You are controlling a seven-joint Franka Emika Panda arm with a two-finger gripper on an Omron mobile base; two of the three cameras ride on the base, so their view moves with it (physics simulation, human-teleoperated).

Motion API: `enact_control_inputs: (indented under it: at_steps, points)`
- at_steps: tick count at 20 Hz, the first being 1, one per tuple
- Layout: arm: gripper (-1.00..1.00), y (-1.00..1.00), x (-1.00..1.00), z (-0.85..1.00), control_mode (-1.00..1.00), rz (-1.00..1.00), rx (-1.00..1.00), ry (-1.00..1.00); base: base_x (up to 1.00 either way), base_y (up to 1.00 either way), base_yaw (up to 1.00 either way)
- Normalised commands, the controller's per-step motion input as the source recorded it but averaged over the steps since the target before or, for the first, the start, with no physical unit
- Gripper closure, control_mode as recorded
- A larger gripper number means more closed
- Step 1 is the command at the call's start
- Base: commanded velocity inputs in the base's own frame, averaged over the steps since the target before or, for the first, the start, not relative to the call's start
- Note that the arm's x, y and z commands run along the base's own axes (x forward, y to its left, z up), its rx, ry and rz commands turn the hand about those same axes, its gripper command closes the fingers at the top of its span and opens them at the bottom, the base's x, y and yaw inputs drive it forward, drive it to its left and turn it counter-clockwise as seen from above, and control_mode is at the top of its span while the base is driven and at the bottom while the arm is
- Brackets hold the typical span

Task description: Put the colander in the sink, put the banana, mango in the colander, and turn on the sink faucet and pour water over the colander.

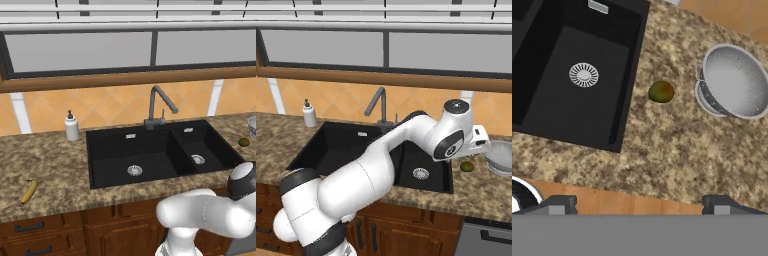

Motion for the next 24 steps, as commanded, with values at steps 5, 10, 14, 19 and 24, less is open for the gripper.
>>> enact_control_inputs:
  at_steps: [5,10,14,19,24]
  points:
    - [-1.00,-0.40,0.52,-0.35,-1.00,0.13,0.00,0.12,0.00,0.00,0.00]
    - [-1.00,-0.45,0.39,-0.35,-1.00,0.10,0.00,0.06,0.00,0.00,0.00]
    - [-1.00,-0.40,0.36,-0.25,-1.00,0.07,0.00,0.00,0.00,0.00,0.00]
    - [-1.00,-0.30,0.43,-0.21,-1.00,0.04,0.00,0.04,0.00,0.00,0.00]
    - [-1.00,-0.14,0.50,-0.22,-1.00,0.00,0.00,0.09,0.00,0.00,0.00]
